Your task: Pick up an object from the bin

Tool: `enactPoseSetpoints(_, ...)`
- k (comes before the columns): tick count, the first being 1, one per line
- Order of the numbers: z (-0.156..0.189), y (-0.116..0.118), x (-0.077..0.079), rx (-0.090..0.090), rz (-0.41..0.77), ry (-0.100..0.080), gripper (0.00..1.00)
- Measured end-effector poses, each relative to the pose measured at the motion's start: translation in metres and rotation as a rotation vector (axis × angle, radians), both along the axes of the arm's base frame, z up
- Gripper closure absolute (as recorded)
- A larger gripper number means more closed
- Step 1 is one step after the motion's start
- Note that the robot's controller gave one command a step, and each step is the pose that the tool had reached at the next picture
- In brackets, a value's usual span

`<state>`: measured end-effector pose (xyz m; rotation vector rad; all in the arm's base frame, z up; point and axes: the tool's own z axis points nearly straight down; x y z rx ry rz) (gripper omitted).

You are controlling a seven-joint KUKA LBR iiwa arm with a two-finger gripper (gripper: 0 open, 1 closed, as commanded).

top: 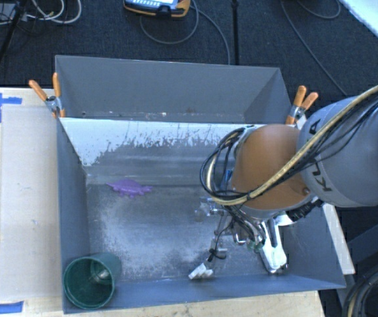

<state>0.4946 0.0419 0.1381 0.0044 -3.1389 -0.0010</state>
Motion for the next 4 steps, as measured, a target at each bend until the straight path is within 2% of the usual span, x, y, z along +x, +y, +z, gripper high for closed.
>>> enactPoseSetpoints(1, -0.031, -0.011, -0.011, 0.0, 0.059, -0.001, 0.0)
enactPoseSetpoints(2, -0.057, -0.013, -0.012, 0.001, 0.226, 0.005, 0.0)
enactPoseSetpoints(3, -0.063, -0.019, -0.014, 0.001, 0.227, -0.022, 0.0)
enactPoseSetpoints(4, -0.067, -0.032, -0.014, 0.002, 0.317, 0.002, 1.0)
